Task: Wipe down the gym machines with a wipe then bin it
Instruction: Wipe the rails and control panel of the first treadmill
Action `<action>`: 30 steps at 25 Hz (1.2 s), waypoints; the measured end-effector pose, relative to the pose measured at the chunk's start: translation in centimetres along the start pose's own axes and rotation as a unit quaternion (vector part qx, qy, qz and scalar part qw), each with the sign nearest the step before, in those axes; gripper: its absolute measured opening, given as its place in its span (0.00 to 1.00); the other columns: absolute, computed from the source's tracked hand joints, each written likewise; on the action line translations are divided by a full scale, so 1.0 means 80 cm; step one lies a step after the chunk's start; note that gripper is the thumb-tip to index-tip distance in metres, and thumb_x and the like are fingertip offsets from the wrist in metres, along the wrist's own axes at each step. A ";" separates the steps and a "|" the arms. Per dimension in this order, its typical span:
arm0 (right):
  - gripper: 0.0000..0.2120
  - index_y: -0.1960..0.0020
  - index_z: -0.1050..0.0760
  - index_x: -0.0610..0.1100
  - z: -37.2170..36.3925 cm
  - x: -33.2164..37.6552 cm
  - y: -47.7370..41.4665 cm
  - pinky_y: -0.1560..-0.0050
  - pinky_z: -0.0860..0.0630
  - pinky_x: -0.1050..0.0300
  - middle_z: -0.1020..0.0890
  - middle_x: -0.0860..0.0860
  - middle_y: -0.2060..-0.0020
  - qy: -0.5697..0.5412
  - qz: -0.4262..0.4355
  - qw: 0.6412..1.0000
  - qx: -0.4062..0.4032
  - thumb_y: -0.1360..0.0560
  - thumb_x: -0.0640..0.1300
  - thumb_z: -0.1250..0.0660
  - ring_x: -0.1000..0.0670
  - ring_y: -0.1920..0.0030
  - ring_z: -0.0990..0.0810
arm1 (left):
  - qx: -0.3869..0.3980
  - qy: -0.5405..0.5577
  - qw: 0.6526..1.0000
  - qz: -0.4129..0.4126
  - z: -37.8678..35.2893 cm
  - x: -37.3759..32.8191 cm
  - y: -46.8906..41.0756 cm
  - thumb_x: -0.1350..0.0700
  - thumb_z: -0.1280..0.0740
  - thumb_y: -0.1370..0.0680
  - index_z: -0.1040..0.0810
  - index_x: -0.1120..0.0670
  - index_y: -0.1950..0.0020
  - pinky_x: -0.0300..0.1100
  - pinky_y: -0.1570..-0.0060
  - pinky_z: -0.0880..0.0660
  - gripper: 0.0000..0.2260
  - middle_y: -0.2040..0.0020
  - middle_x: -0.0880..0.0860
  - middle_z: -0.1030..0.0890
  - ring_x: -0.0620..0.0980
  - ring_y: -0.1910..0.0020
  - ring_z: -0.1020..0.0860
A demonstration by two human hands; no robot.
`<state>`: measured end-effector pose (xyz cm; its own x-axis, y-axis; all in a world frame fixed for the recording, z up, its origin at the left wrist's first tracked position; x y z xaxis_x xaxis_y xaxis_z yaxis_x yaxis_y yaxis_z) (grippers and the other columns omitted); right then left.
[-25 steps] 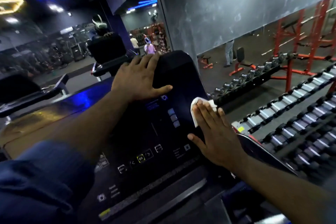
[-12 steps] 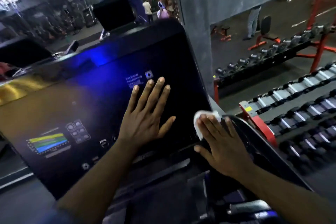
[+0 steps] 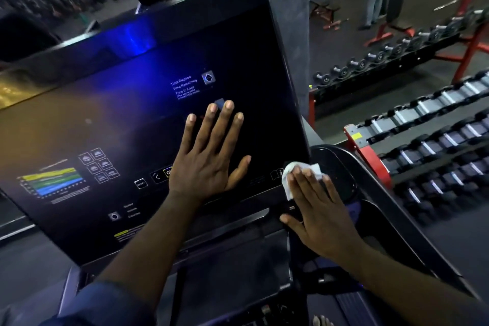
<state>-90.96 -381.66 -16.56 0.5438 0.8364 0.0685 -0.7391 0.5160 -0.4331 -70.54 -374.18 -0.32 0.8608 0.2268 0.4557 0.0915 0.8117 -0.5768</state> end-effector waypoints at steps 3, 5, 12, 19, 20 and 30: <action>0.39 0.16 0.46 0.43 -0.004 -0.023 0.038 0.22 0.40 0.35 0.47 0.47 0.16 0.017 0.011 1.000 0.008 0.17 0.68 0.48 0.46 0.17 0.46 | -0.006 0.008 1.000 -0.004 0.001 -0.001 0.000 0.36 0.40 0.17 0.42 0.56 0.15 0.63 0.20 0.43 0.36 0.16 0.57 0.42 0.59 0.17 0.43; 0.39 0.16 0.45 0.43 -0.006 -0.018 0.034 0.20 0.44 0.38 0.47 0.46 0.16 0.035 0.024 0.999 0.014 0.17 0.68 0.49 0.45 0.17 0.46 | -0.005 0.014 1.000 -0.001 0.001 -0.001 0.001 0.36 0.40 0.17 0.41 0.56 0.15 0.63 0.20 0.43 0.36 0.16 0.57 0.42 0.59 0.17 0.43; 0.37 0.16 0.43 0.51 0.034 -0.037 -0.010 0.21 0.40 0.45 0.41 0.54 0.17 0.102 0.276 0.956 0.014 0.18 0.68 0.41 0.53 0.19 0.41 | -0.016 0.114 0.993 -0.031 0.009 0.009 0.045 0.43 0.35 0.16 0.33 0.56 0.19 0.61 0.20 0.43 0.29 0.17 0.57 0.37 0.58 0.17 0.40; 0.36 0.16 0.43 0.51 0.044 0.029 -0.033 0.21 0.40 0.45 0.41 0.55 0.17 0.120 0.328 0.936 0.041 0.18 0.67 0.41 0.53 0.19 0.41 | 0.021 0.187 0.982 0.029 0.006 0.037 0.178 0.47 0.35 0.15 0.31 0.57 0.20 0.61 0.19 0.44 0.26 0.17 0.57 0.38 0.57 0.17 0.41; 0.37 0.16 0.44 0.50 0.042 0.040 -0.032 0.21 0.39 0.44 0.41 0.54 0.17 0.121 0.315 0.940 0.046 0.18 0.68 0.41 0.52 0.18 0.41 | 0.021 0.196 0.980 0.031 0.008 0.041 0.189 0.47 0.36 0.15 0.30 0.57 0.20 0.61 0.19 0.44 0.25 0.17 0.58 0.38 0.57 0.17 0.41; 0.36 0.15 0.48 0.52 0.038 0.166 -0.051 0.19 0.45 0.43 0.46 0.55 0.16 0.163 0.345 0.917 0.112 0.16 0.68 0.47 0.52 0.17 0.47 | -0.099 0.239 0.946 0.193 0.031 0.125 0.319 0.48 0.29 0.20 0.19 0.54 0.34 0.63 0.28 0.34 0.17 0.27 0.58 0.26 0.57 0.27 0.29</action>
<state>-81.92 -372.07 -11.12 -0.0219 0.8971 -0.4413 -0.9954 -0.0609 -0.0744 -60.81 -349.83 -8.81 0.9732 0.1771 -0.1468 -0.2244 0.5907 -0.7751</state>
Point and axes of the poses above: each hand's wrist, its own y-axis away from the middle knuckle, its own z-axis out of the back of the hand, x = y × z, the point moved 6 cm from there along -y, towards the middle knuckle
